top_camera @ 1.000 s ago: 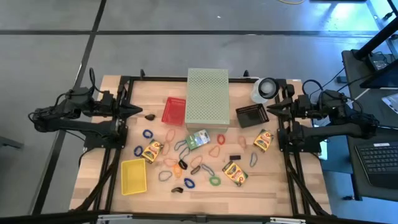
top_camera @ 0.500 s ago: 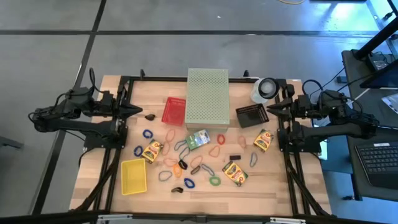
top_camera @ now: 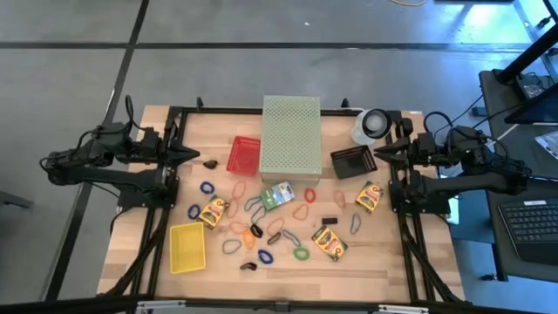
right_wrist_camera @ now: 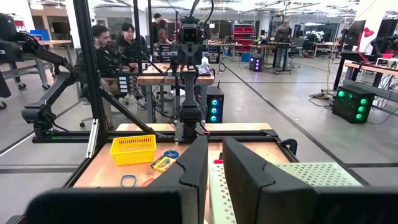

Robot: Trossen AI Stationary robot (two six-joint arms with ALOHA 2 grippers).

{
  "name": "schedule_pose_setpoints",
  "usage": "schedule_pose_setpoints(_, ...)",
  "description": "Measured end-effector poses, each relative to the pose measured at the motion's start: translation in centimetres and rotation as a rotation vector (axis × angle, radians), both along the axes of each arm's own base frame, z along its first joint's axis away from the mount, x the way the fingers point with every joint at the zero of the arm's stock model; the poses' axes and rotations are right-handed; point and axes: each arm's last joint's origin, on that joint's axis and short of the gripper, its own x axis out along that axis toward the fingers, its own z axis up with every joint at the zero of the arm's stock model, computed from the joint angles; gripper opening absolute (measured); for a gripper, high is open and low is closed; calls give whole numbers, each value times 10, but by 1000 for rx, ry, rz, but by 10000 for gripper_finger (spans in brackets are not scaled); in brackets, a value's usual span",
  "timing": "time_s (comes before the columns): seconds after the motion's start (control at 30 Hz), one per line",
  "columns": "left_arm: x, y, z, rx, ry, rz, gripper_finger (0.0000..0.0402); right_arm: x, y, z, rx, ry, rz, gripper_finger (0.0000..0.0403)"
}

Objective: Pick & Place Office Desk Supplies

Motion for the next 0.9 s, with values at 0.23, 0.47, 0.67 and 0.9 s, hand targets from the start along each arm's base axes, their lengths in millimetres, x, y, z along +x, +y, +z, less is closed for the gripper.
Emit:
schedule_pose_setpoints(0.23,0,0,0,0,0,1,6,0,0,0,0,0,0,54)
schedule_pose_setpoints(0.47,0,0,0,0,0,0,6,1,0,6,0,-64,0,54)
schedule_pose_setpoints(0.67,0,0,0,0,0,0,6,1,0,7,28,-71,1,54)
schedule_pose_setpoints(0.9,0,0,0,0,0,1,6,3,0,7,50,-67,3,54)
